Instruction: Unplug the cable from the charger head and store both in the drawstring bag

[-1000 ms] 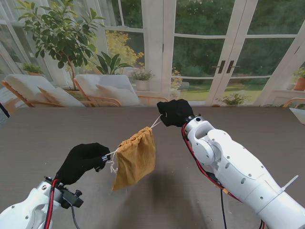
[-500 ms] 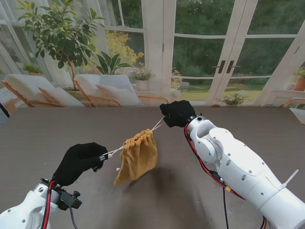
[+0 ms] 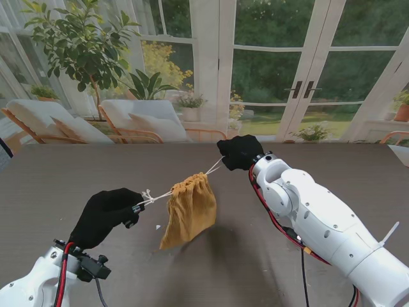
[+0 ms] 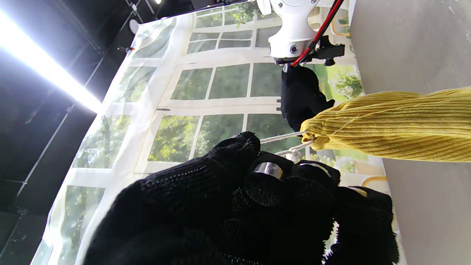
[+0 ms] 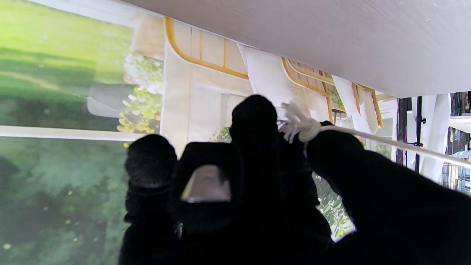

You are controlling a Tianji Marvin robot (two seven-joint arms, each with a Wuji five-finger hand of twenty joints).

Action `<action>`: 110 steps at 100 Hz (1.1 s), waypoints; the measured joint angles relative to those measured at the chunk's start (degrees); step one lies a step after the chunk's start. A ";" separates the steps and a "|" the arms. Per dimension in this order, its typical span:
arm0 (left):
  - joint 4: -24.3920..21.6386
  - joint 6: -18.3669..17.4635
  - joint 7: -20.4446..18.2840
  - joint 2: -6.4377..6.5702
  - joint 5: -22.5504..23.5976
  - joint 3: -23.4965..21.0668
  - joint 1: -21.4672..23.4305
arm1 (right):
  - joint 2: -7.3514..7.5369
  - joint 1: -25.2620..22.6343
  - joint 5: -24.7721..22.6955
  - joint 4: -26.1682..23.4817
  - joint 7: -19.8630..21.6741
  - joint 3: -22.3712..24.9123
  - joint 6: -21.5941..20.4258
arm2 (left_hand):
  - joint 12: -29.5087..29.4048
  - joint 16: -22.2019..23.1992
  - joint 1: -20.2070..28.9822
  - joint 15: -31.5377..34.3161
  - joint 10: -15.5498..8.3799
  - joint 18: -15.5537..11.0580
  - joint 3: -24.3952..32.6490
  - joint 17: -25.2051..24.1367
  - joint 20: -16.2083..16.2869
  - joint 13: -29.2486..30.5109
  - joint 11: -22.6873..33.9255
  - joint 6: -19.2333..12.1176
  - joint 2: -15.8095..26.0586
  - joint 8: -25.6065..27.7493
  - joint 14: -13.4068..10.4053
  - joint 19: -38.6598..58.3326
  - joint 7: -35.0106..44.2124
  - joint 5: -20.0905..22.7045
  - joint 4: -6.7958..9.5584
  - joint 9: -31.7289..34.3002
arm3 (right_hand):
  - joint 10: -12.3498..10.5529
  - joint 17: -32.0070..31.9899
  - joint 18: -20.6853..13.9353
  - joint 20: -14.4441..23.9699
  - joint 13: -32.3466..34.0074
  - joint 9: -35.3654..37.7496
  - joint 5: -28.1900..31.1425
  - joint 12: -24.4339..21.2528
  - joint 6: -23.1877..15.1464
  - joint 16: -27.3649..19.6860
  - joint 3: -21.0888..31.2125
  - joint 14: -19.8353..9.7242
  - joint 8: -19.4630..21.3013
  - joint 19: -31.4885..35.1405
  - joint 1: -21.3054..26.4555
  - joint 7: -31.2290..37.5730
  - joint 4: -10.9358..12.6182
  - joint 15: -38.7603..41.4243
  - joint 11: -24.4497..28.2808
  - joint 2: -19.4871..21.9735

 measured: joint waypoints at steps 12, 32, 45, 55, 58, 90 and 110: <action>-0.56 -0.09 0.50 -0.10 -0.14 0.04 0.41 | 0.07 0.03 -0.04 0.05 0.34 0.00 -0.03 | 0.00 0.00 0.00 0.00 0.00 0.01 0.04 0.01 0.00 0.00 0.06 0.04 0.00 0.00 0.00 0.00 0.00 0.00 0.00 0.01 | -0.02 0.00 -0.04 0.00 0.00 0.00 0.00 0.00 -0.53 0.00 0.00 -0.01 0.00 0.00 -0.01 0.00 0.00 0.00 0.00 0.00; -1.35 -0.61 0.98 -0.27 -0.88 -0.14 1.40 | 0.13 0.05 -0.08 0.04 0.74 0.00 -0.05 | 0.00 0.00 0.00 0.00 0.00 0.03 0.15 0.01 0.00 0.00 0.08 0.25 0.00 0.00 0.00 0.00 -0.01 0.01 0.00 0.03 | -0.10 0.00 -0.11 0.00 0.00 0.00 0.00 0.00 -0.57 0.00 0.00 -0.07 0.00 0.00 -0.83 0.00 0.00 0.00 0.00 0.03; -1.97 -0.91 1.43 -0.34 -0.92 -0.41 2.22 | 0.18 0.18 -0.12 0.04 0.88 -0.08 -0.10 | 0.00 0.00 0.00 0.00 0.00 0.05 0.18 0.04 0.01 0.04 0.10 0.27 0.00 0.00 0.00 0.01 -0.01 0.01 0.00 0.05 | -0.15 0.00 -0.59 0.00 0.00 0.00 0.00 0.01 -0.57 0.00 0.00 -0.11 0.00 0.00 -1.13 -0.01 0.00 0.00 0.00 0.03; -2.55 -1.48 1.94 -0.39 -0.93 -0.71 3.09 | 0.20 0.56 -0.12 0.39 0.98 -0.53 -0.10 | 0.00 0.00 0.00 0.00 0.00 0.05 0.19 0.09 0.01 0.08 0.10 0.31 0.00 0.00 0.00 0.01 -0.01 0.01 0.00 0.05 | -0.16 0.00 -0.60 0.00 0.00 0.00 0.00 0.01 -0.59 0.00 0.00 -0.13 0.00 0.00 -1.57 -0.01 0.00 0.00 0.00 0.03; -2.70 -1.71 2.10 -0.41 -0.93 -0.79 3.36 | 0.20 0.73 -0.08 0.59 1.03 -0.69 -0.09 | 0.00 0.00 0.00 0.01 0.00 0.05 0.20 0.10 0.01 0.08 0.11 0.33 0.00 0.00 0.00 0.01 -0.01 0.01 0.00 0.06 | -0.18 0.00 -0.60 0.00 0.00 0.00 0.00 0.01 -0.59 0.00 -0.01 -0.14 0.00 0.00 -1.59 -0.01 0.00 0.00 0.00 0.03; -4.35 -3.68 4.32 -0.81 -0.96 -2.11 6.44 | 0.17 2.17 0.22 2.70 1.71 -1.85 0.09 | 0.00 0.00 0.00 0.01 0.00 0.07 0.32 0.14 0.01 0.11 0.13 0.44 0.00 0.00 0.00 0.01 -1.43 0.60 0.02 0.09 | -0.40 0.00 -0.66 -0.01 0.00 0.00 0.00 0.02 -0.65 0.00 -0.05 -0.41 0.01 0.00 -2.29 -0.01 -0.03 0.00 0.00 0.05; -4.66 -3.76 5.37 -1.03 -0.84 -2.45 7.40 | 0.11 2.97 0.52 4.23 1.72 -2.36 0.04 | 0.00 0.00 0.00 0.02 0.00 0.08 0.33 0.15 0.01 0.14 0.13 0.44 0.00 0.00 0.00 0.01 -1.87 0.66 0.10 0.10 | -0.42 0.00 -0.67 -0.01 0.00 0.00 0.00 0.02 -0.68 0.00 -0.10 -0.43 0.01 0.00 -2.33 -0.01 -0.08 0.00 0.00 0.05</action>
